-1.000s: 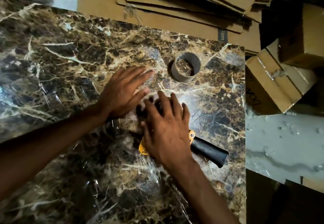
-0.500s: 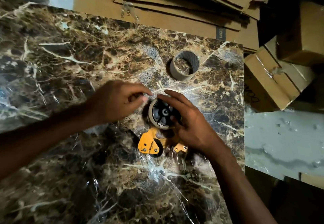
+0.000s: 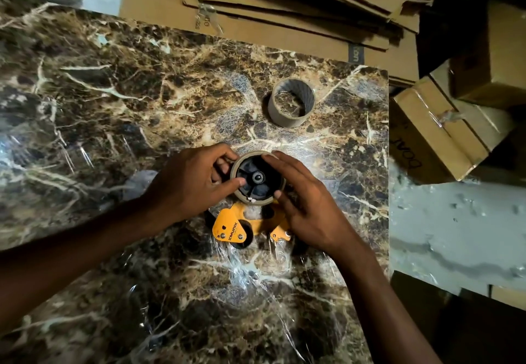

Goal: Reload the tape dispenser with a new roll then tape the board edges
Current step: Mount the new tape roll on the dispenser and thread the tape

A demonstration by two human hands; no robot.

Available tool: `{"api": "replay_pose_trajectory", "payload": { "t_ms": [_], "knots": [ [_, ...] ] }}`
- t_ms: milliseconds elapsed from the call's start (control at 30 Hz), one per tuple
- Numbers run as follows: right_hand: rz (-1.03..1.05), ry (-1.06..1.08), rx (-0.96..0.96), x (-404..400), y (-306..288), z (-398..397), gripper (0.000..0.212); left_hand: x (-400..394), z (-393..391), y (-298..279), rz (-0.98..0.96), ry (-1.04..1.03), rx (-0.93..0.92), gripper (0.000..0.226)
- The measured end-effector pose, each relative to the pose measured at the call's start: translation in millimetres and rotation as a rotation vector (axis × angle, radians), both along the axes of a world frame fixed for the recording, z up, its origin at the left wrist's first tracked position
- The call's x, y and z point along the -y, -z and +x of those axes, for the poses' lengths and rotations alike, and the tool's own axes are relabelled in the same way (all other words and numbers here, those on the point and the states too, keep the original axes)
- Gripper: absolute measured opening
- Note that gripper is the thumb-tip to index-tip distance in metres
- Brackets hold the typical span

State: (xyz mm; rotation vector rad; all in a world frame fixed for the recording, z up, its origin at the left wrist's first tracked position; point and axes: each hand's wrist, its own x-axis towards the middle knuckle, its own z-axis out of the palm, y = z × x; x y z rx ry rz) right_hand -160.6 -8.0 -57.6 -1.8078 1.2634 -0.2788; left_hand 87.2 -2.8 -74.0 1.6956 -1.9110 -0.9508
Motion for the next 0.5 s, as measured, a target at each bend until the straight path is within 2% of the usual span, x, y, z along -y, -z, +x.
{"api": "replay_pose_trajectory", "payload": {
  "t_ms": [167,333,500],
  "knots": [
    [0.042,0.008,0.046,-1,1,-5,0.061,-7,-3,0,-0.011,-0.046,0.071,0.039],
    [-0.01,-0.022,0.02,-1,0,-5,0.062,-8,-9,-9,-0.102,-0.029,0.129,0.058],
    [-0.048,-0.034,0.029,-7,-1,-5,0.062,-38,-27,-36,-0.259,-0.12,0.053,0.046]
  ]
}}
